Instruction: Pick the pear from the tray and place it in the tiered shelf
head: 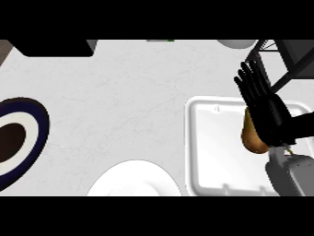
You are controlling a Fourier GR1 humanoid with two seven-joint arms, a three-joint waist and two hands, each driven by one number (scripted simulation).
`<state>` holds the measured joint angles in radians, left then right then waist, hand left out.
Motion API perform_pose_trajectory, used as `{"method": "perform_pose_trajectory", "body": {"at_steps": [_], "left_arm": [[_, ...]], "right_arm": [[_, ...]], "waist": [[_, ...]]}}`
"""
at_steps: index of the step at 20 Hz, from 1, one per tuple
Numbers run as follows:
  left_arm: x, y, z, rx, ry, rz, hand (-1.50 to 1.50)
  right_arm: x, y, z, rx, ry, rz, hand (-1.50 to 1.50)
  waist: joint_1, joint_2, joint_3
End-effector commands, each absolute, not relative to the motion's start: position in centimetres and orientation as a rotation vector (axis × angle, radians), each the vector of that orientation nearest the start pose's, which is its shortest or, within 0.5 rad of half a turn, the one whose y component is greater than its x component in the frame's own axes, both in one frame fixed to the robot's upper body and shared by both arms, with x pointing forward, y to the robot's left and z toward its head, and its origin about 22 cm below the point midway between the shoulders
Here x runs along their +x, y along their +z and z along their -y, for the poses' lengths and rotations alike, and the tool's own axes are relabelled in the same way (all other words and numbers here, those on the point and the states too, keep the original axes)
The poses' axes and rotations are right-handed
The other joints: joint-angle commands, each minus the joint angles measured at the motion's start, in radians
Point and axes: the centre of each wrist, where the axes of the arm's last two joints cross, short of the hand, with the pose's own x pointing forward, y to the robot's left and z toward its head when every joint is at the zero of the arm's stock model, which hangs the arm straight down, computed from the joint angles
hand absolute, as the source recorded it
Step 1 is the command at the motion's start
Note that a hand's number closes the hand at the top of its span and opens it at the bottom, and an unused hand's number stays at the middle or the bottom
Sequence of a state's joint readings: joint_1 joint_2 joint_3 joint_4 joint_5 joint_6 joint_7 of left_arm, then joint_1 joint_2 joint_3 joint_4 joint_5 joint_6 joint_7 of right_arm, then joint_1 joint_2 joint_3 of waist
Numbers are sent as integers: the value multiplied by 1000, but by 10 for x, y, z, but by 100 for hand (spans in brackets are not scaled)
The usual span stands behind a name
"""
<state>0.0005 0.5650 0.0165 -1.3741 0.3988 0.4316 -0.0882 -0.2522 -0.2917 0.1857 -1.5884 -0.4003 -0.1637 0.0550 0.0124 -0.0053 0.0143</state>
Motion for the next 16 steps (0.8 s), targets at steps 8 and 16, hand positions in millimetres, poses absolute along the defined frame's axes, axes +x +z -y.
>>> {"method": "perform_pose_trajectory", "body": {"at_steps": [8,16], "left_arm": [[259,42,-305,193,-117,1599,0],[265,69,-288,98,-172,1565,0]], "right_arm": [[324,146,330,-243,456,1679,150],[311,124,398,230,568,1623,-150]], "waist": [[-39,30,-21],[-13,6,-13]]}}
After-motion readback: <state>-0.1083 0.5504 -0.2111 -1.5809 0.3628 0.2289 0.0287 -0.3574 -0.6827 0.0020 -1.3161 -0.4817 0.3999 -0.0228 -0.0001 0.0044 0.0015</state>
